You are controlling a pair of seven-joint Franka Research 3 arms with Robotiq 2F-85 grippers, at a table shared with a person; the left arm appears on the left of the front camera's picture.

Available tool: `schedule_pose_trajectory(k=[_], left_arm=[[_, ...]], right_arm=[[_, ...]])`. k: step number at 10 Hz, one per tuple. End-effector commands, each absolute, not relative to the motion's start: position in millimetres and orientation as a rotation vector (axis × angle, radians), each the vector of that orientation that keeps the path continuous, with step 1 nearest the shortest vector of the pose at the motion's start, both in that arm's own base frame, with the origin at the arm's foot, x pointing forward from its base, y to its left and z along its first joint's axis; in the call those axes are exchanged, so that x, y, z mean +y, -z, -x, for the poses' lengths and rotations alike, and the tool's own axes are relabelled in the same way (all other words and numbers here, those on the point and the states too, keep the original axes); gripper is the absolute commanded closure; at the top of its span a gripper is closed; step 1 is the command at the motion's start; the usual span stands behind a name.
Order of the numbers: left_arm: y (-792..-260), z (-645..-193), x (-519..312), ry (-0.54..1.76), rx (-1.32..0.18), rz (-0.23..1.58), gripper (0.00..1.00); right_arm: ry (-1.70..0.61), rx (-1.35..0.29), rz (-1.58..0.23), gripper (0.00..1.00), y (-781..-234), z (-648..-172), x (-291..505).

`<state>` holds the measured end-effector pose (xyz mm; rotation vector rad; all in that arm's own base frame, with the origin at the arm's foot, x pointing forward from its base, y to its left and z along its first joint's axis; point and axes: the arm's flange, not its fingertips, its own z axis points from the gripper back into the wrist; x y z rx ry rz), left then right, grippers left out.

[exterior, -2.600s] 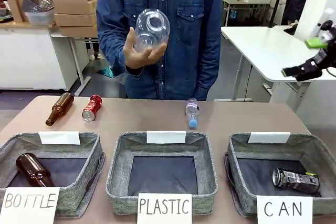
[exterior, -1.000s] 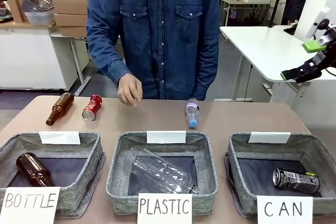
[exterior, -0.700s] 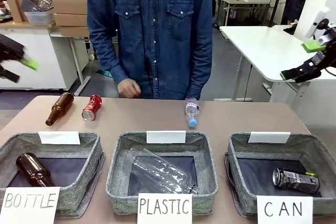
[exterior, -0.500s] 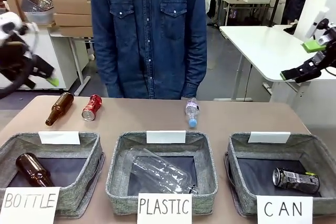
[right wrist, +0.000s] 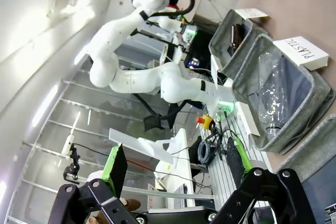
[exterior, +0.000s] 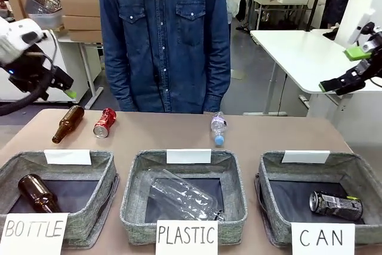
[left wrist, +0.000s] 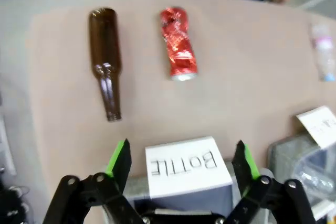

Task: Sort the can waste into the basket.
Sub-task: Pick up the can waste from the table and place it in the right Fabric basket.

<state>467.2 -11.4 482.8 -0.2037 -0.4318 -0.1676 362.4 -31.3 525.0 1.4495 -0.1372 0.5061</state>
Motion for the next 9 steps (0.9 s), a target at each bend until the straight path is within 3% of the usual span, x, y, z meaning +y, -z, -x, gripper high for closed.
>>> schedule_pose_trajectory(k=[1, 4, 9], left_arm=[[-439, -540, -36, 0.119, -0.400, 0.102, 0.00], [-394, -597, -58, 0.114, -0.292, 0.105, 0.00], [-326, -618, -72, 0.112, -0.202, 0.142, 0.00]], right_arm=[[-0.532, -0.143, -1.445, 0.00, -526, -362, -34], [-0.532, -0.143, -1.445, 0.00, -526, -362, -34], [-0.532, -0.143, -1.445, 0.00, -526, -362, -34]])
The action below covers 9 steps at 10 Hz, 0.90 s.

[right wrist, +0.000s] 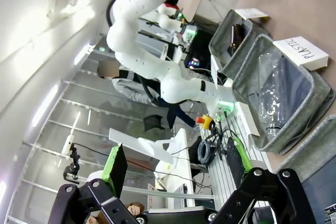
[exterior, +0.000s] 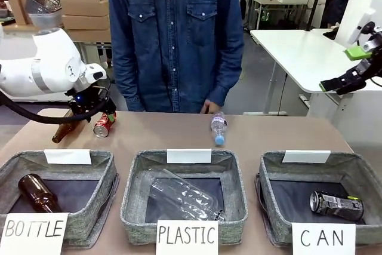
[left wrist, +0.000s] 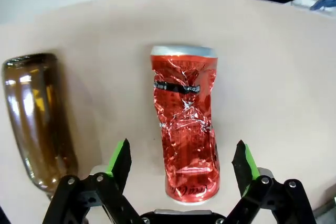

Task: Sort the can waste into the basket.
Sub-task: Pick up the can waste from the table and place it in the right Fabric basket.

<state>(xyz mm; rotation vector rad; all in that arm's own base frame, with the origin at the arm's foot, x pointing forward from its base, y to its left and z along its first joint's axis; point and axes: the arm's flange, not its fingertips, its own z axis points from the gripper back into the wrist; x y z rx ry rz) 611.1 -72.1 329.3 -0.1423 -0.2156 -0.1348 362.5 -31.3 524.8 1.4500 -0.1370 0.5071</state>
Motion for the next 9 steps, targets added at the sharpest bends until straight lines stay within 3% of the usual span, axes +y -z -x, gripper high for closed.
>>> schedule_pose_trajectory(k=[1, 4, 5, 6, 7, 8, 9], left_arm=[[-322.7, -619.7, -72.1, 0.117, -0.188, 0.143, 0.00], [-320.5, -620.4, -72.8, 0.132, -0.189, 0.156, 0.00], [-319.6, -620.0, -73.1, 0.142, -0.195, 0.161, 0.60], [-318.9, -618.9, -72.6, 0.139, -0.196, 0.160, 0.60], [-318.3, -618.4, -72.0, 0.134, -0.198, 0.159, 1.00], [-318.7, -617.9, -72.1, 0.134, -0.201, 0.162, 0.65], [-319.4, -617.3, -72.6, 0.136, -0.208, 0.163, 1.00]], right_arm=[[-0.532, -0.143, -1.445, 0.00, -525.9, -362.1, -34.3], [-0.532, -0.143, -1.445, 0.00, -525.9, -362.1, -34.3], [-0.532, -0.143, -1.445, 0.00, -525.9, -362.1, -34.3], [-0.532, -0.143, -1.445, 0.00, -525.9, -362.1, -34.3], [-0.532, -0.143, -1.445, 0.00, -525.9, -362.1, -34.3], [-0.532, -0.143, -1.445, 0.00, -525.9, -362.1, -34.3], [-0.532, -0.143, -1.445, 0.00, -525.9, -362.1, -34.3]])
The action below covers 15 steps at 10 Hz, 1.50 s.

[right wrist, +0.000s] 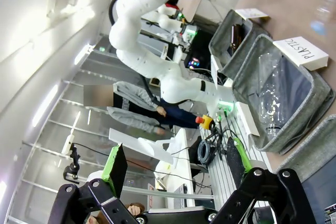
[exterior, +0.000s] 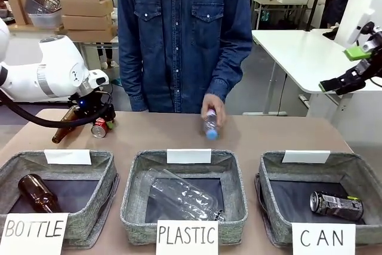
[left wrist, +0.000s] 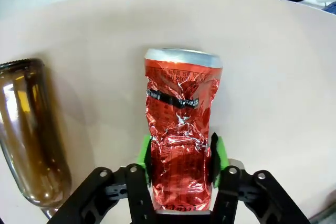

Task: Sort the can waste into the basket.
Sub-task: Pick up the can waste from the table and place it in the right Fabric basket.

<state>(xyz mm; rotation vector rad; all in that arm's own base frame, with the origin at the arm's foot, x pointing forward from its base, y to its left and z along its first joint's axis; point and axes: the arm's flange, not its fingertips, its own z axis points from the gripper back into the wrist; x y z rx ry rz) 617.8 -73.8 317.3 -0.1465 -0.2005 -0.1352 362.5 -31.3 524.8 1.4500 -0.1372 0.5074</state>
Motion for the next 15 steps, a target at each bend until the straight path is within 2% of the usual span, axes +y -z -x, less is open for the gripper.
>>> schedule_pose_trajectory(k=[1, 2, 4, 5, 7, 8, 9, 11, 13, 14, 15], left_arm=[[-320, -618, -73, 0.139, -0.209, 0.161, 1.00], [-319, -618, -73, 0.133, -0.209, 0.158, 0.98], [-320, -618, -71, 0.112, -0.212, 0.153, 1.00], [-322, -618, -69, 0.102, -0.168, 0.152, 1.00], [-351, -605, -58, 0.154, -0.160, 0.143, 1.00], [-391, -579, -47, 0.211, -0.183, 0.175, 1.00], [-446, -533, -32, 0.347, -0.196, 0.258, 1.00], [-512, -443, -3, 0.485, -0.215, 0.254, 1.00], [-540, -351, 27, 0.645, -0.200, 0.262, 1.00], [-549, -305, 41, 0.799, -0.206, 0.316, 1.00], [-553, -268, 53, 0.925, -0.255, 0.353, 1.00]], right_arm=[[-0.532, -0.143, -1.445, 0.00, -526, -362, -34], [-0.532, -0.143, -1.445, 0.00, -526, -362, -34], [-0.532, -0.143, -1.445, 0.00, -526, -362, -34], [-0.532, -0.143, -1.445, 0.00, -526, -362, -34], [-0.532, -0.143, -1.445, 0.00, -526, -362, -34], [-0.532, -0.143, -1.445, 0.00, -526, -362, -34], [-0.532, -0.143, -1.445, 0.00, -526, -362, -34], [-0.532, -0.143, -1.445, 0.00, -526, -362, -34], [-0.532, -0.143, -1.445, 0.00, -526, -362, -34], [-0.532, -0.143, -1.445, 0.00, -526, -362, -34], [-0.532, -0.143, -1.445, 0.00, -526, -362, -34]])
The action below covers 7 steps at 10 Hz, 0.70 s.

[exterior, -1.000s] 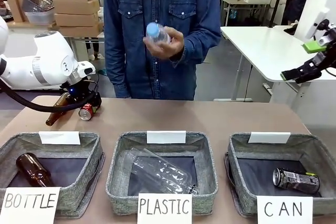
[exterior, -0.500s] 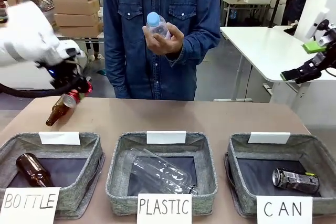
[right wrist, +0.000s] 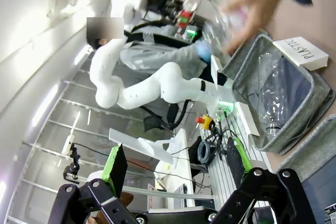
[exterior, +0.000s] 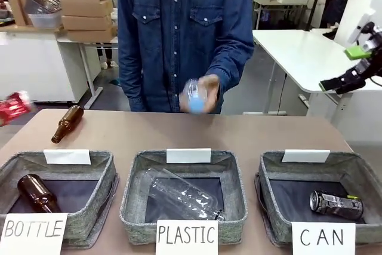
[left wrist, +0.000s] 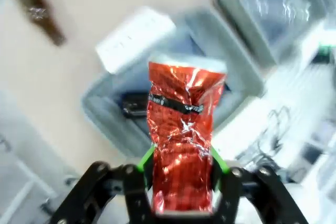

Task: Sort the can waste into the basket.
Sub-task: Pick up the can waste from the table and place it in the right Fabric basket.

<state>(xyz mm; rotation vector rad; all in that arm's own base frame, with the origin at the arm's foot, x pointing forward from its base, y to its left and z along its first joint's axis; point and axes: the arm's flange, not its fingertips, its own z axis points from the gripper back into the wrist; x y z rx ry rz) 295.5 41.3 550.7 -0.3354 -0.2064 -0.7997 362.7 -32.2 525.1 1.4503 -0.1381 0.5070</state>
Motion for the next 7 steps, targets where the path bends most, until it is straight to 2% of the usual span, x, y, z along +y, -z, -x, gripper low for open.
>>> schedule_pose_trajectory(k=[1, 2, 3, 7], left_arm=[[-549, -241, 59, 1.040, -0.314, 0.369, 1.00], [-543, -230, 58, 1.064, -0.389, 0.427, 1.00], [-553, -257, 52, 0.927, -0.247, 0.348, 1.00], [-553, -257, 52, 0.927, -0.247, 0.348, 1.00]], right_arm=[[-0.532, -0.143, -1.445, 0.00, -526, -362, -34], [-0.532, -0.143, -1.445, 0.00, -526, -362, -34], [-0.532, -0.143, -1.445, 0.00, -526, -362, -34], [-0.532, -0.143, -1.445, 0.00, -526, -362, -34]])
